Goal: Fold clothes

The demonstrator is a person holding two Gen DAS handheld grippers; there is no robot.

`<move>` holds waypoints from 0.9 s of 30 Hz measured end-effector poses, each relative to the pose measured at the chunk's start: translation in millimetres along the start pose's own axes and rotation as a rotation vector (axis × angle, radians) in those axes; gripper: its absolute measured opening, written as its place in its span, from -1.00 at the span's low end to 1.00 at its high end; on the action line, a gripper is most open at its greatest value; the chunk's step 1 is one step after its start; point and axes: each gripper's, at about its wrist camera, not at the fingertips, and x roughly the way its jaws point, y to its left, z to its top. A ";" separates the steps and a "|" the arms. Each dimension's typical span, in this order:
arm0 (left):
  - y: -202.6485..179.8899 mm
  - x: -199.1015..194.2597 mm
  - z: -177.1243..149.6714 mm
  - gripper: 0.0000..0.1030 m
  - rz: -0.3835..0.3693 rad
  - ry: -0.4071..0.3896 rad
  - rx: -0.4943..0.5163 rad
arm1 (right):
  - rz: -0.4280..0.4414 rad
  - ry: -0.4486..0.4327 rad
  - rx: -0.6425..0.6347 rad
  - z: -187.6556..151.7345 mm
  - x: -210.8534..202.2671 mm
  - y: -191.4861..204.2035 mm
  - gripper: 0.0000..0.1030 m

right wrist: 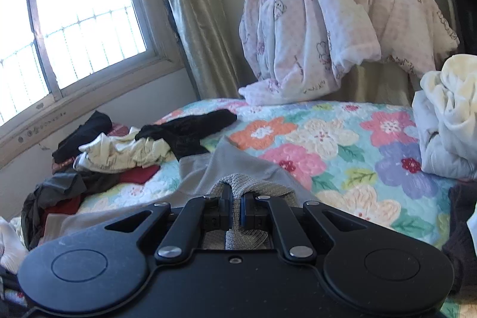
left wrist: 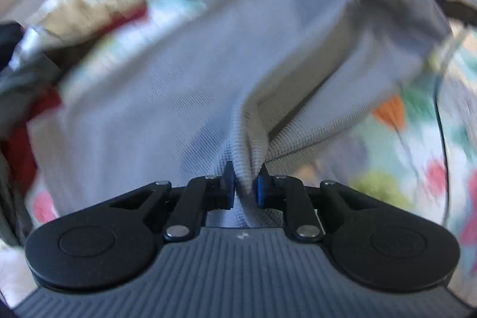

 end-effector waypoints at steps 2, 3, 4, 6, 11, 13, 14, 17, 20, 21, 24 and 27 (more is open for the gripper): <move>10.5 6.2 8.0 -0.71 0.053 -0.029 0.022 | -0.004 -0.012 0.004 5.7 3.9 -0.9 -0.87; 14.0 9.0 11.6 -0.67 0.064 -0.043 0.039 | -0.005 -0.015 0.006 8.8 7.1 -0.9 -0.87; 17.6 13.9 15.2 -0.62 0.077 -0.055 0.055 | -0.006 -0.015 0.004 12.2 11.1 -0.9 -0.87; 25.7 27.0 22.7 -0.38 0.098 -0.066 0.063 | -0.017 -0.015 -0.003 18.4 23.4 -2.5 -0.87; 55.4 54.0 35.7 0.03 0.072 -0.022 0.013 | -0.051 -0.003 0.008 31.6 59.3 -7.8 -0.87; 65.1 45.6 33.7 0.04 0.035 -0.001 -0.080 | -0.064 0.009 0.010 34.3 73.2 -9.1 -0.87; 69.2 39.9 32.4 0.06 0.023 0.020 -0.130 | -0.070 0.017 0.010 34.7 79.5 -9.6 -0.87; 84.9 25.3 22.6 0.22 -0.040 0.113 -0.362 | -0.075 0.043 0.004 34.6 95.9 -9.5 -0.87; 99.5 25.2 -3.6 0.25 -0.255 0.172 -0.693 | -0.078 0.055 -0.010 35.7 109.2 -8.8 -0.87; 97.7 28.3 -9.8 0.25 -0.277 0.191 -0.733 | -0.079 0.057 -0.009 37.1 113.7 -9.1 -0.87; 72.3 38.0 -3.8 0.25 -0.196 0.240 -0.580 | -0.079 0.065 -0.008 41.7 126.7 -7.8 -0.87; 48.0 47.6 11.4 0.30 -0.151 0.237 -0.438 | -0.066 0.071 -0.023 44.5 134.9 0.2 -0.87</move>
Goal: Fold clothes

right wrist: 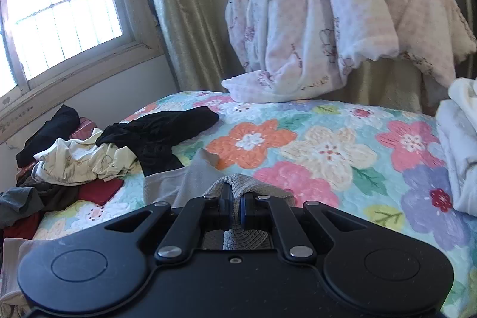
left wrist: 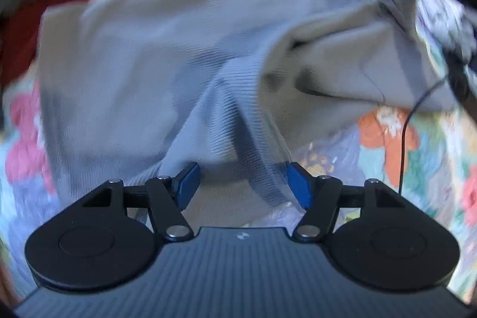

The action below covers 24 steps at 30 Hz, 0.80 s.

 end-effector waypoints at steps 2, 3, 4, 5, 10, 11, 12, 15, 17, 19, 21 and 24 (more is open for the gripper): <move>-12.2 9.9 5.1 0.44 0.021 -0.016 0.039 | 0.013 0.001 -0.010 0.1 0.8 6.0 -0.87; -18.3 17.9 7.1 0.48 0.051 -0.016 0.068 | 0.017 0.002 -0.013 -0.2 0.6 7.9 -0.87; -24.6 28.4 8.5 0.48 0.085 -0.007 0.109 | 0.021 0.002 -0.014 -0.5 0.5 9.1 -0.87; -29.7 37.4 9.0 0.47 0.109 -0.003 0.156 | 0.025 0.002 -0.013 -0.8 0.5 9.7 -0.87; -44.2 40.5 -0.9 -0.26 0.152 -0.064 0.393 | 0.040 0.009 0.023 -3.4 -1.4 0.3 -0.87; -42.9 34.7 -0.3 -0.61 0.143 -0.066 0.409 | 0.045 0.010 0.027 -3.2 -2.4 -2.1 -0.87; -40.6 27.9 1.1 -0.65 0.140 -0.070 0.424 | 0.049 0.011 0.029 -3.0 -3.6 -4.3 -0.86; -22.2 7.0 9.2 -0.71 0.196 -0.120 0.399 | 0.055 0.016 0.018 -2.5 -7.5 -9.3 -0.86; -10.7 -0.1 16.0 -0.71 0.223 -0.151 0.360 | 0.055 0.023 0.006 -2.7 -8.2 -11.1 -0.86; 2.6 -6.2 22.8 -0.71 0.222 -0.174 0.309 | 0.054 0.030 -0.003 -2.7 -6.0 -12.3 -0.86; 13.6 -7.7 26.1 -0.71 0.197 -0.174 0.269 | 0.054 0.038 -0.003 -3.6 -2.6 -13.2 -0.86; 28.3 -7.3 27.8 -0.72 0.139 -0.154 0.220 | 0.055 0.047 0.002 -5.5 2.8 -14.0 -0.86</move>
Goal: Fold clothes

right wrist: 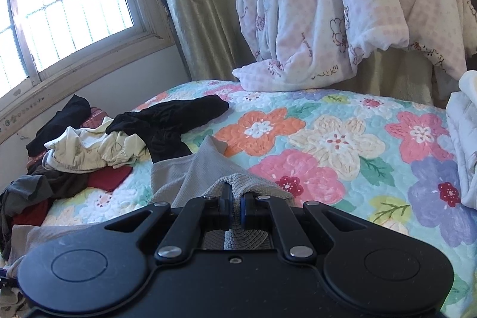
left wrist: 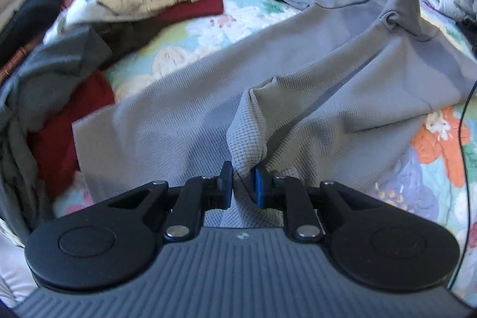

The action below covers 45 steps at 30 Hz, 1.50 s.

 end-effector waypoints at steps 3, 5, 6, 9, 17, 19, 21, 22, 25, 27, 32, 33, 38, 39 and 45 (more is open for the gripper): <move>12.4 -1.4 -6.3 -0.84 -0.033 0.001 -0.022 | 0.009 0.008 0.014 -0.7 3.4 -1.5 -0.86; 19.7 -5.5 -9.6 -0.85 -0.013 -0.023 -0.020 | 0.015 0.009 0.007 0.2 4.1 -1.1 -0.86; 23.1 -7.8 -8.4 -0.85 0.001 -0.038 -0.017 | 0.019 0.008 -0.003 1.0 4.0 -0.3 -0.86; 32.3 -16.4 0.1 -0.85 0.049 -0.098 0.000 | 0.054 -0.002 0.002 6.0 3.8 0.4 -0.86; 53.7 -8.1 33.7 -0.85 0.230 -0.178 0.078 | 0.096 -0.008 0.026 42.7 30.2 0.3 -0.87; 57.5 4.1 39.6 -0.85 0.250 -0.167 0.092 | 0.094 0.007 0.031 51.0 46.2 -0.7 -0.87; 60.2 17.8 44.2 -0.85 0.261 -0.146 0.105 | 0.079 0.036 0.046 55.9 68.0 -4.2 -0.87; 61.5 24.4 46.8 -0.85 0.263 -0.137 0.113 | 0.071 0.051 0.053 58.3 78.8 -6.0 -0.87; 66.0 39.3 54.8 -0.85 0.269 -0.121 0.123 | 0.043 0.079 0.041 61.9 105.2 -3.4 -0.87; 69.3 45.4 58.6 -0.85 0.265 -0.109 0.110 | 0.036 0.083 0.022 65.7 117.2 2.6 -0.87; 76.2 66.1 56.7 -0.76 0.297 -0.011 0.109 | 0.040 0.122 -0.061 81.3 149.2 26.3 -0.87; 79.6 68.4 56.3 -0.71 0.295 -0.003 0.089 | 0.042 0.137 -0.071 83.6 156.9 30.8 -0.87; 103.6 75.8 56.7 -0.33 0.275 0.015 -0.050 | 0.030 0.243 -0.066 81.9 198.1 34.5 -0.85; 106.2 75.5 56.7 -0.32 0.276 0.009 -0.064 | 0.029 0.258 -0.058 79.5 203.8 32.7 -0.82; 96.5 74.4 60.7 -0.09 0.341 -0.026 0.008 | 0.065 0.202 0.072 69.9 193.0 19.0 -0.53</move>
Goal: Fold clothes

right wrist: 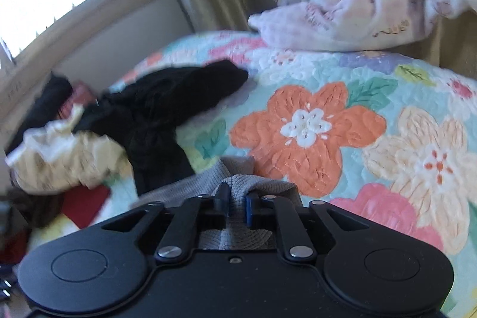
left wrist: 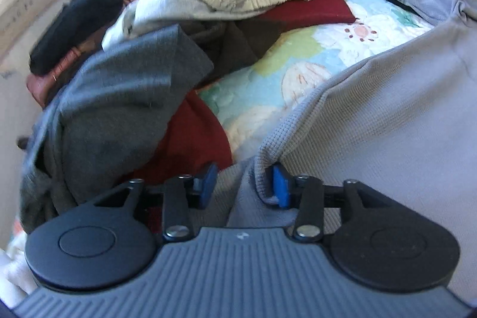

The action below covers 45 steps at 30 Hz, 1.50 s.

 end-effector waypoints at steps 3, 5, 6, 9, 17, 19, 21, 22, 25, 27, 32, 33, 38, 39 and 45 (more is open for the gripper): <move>-3.3 -4.3 3.7 0.04 0.029 -0.043 0.024 | -0.018 -0.102 0.028 -21.1 -25.4 -3.2 -0.18; -2.3 -4.2 4.2 0.08 0.047 -0.054 0.026 | -0.025 -0.138 0.012 -32.4 -40.8 -4.5 -0.13; -1.4 -4.0 3.7 0.08 0.060 -0.058 0.026 | -0.012 -0.141 0.014 -36.0 -48.1 -6.5 -0.09; 2.5 -8.9 3.4 0.08 0.061 -0.084 0.010 | 0.009 -0.133 0.036 -44.8 -75.0 -12.4 -0.08; -6.1 -46.4 9.1 0.13 -0.043 -0.132 -0.108 | -0.086 -0.065 -0.021 -124.6 -160.9 -30.4 0.02; -18.6 -62.3 8.0 0.22 -0.070 -0.145 -0.078 | -0.189 -0.068 -0.092 -154.0 -183.2 -31.3 0.02; -35.4 -77.5 3.8 0.43 -0.057 -0.170 -0.001 | -0.235 -0.086 -0.123 -182.0 -206.9 -38.1 0.02; -43.3 -82.4 0.2 0.45 -0.055 -0.177 0.037 | -0.251 -0.098 -0.114 -195.6 -218.7 -43.7 0.02; -62.7 -88.1 -12.3 0.46 -0.093 -0.160 0.116 | -0.272 -0.136 0.018 -233.8 -249.3 -68.1 0.05; -71.3 -85.7 -19.1 0.46 -0.156 -0.120 0.123 | -0.271 -0.136 0.098 -256.7 -260.9 -83.9 0.05; -95.4 -85.3 -30.9 0.46 -0.222 -0.075 0.195 | -0.258 -0.142 0.166 -287.3 -265.2 -95.2 0.05; -98.7 -85.1 -32.1 0.46 -0.219 -0.073 0.212 | -0.251 -0.139 0.142 -288.9 -262.4 -91.4 0.05; -102.2 -79.3 -35.0 0.44 -0.189 -0.042 0.179 | -0.355 -0.180 -0.154 -299.6 -241.3 -40.5 -0.12; -100.4 -77.8 -34.6 0.41 -0.201 -0.029 0.142 | -0.372 -0.187 -0.191 -299.0 -234.5 -33.6 -0.37; -111.6 -79.7 -38.3 0.41 -0.239 -0.040 0.199 | -0.391 -0.228 -0.228 -280.4 -202.5 -32.2 -0.48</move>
